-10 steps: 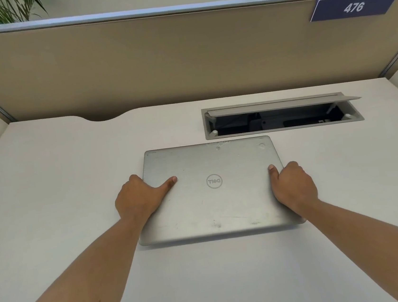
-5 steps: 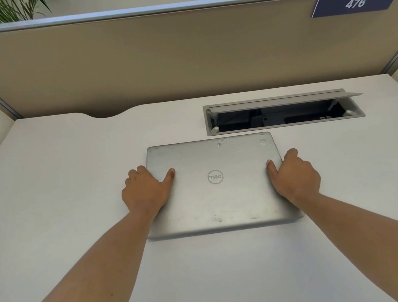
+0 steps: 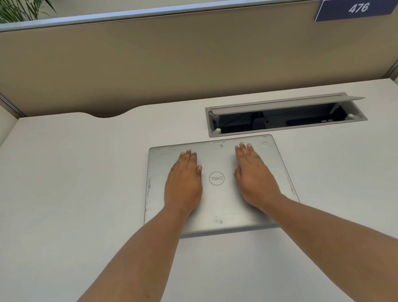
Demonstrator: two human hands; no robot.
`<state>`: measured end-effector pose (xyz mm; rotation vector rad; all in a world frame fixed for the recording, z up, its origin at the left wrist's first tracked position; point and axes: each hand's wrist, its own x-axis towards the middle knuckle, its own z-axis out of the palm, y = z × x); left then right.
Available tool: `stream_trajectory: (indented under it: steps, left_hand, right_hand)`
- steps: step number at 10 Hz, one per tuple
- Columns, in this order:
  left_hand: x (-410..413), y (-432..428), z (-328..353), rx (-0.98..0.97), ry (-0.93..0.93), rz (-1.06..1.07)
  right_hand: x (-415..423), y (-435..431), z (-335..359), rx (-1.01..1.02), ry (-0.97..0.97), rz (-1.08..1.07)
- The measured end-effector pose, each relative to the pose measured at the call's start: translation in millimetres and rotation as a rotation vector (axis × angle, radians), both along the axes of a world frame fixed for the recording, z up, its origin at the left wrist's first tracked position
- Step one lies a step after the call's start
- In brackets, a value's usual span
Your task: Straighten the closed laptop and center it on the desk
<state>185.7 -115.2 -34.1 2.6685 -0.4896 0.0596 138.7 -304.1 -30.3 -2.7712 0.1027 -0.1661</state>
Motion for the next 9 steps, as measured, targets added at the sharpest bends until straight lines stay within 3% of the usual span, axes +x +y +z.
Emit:
stream_trajectory:
  steps: [2, 7, 9]
  left_hand:
    - [-6.0, -6.3, -10.0, 0.108, 0.040, -0.007]
    - [-8.2, -10.8, -10.0, 0.122, 0.122, -0.020]
    - [-0.7, -16.3, 14.6, 0.103, 0.004, -0.031]
  right_hand:
    - [3.0, 8.9, -10.6, -0.066, 0.063, 0.046]
    - [5.4, 10.1, -11.3, -0.099, 0.154, 0.058]
    - [14.0, 5.3, 11.4, -0.099, 0.066, 0.037]
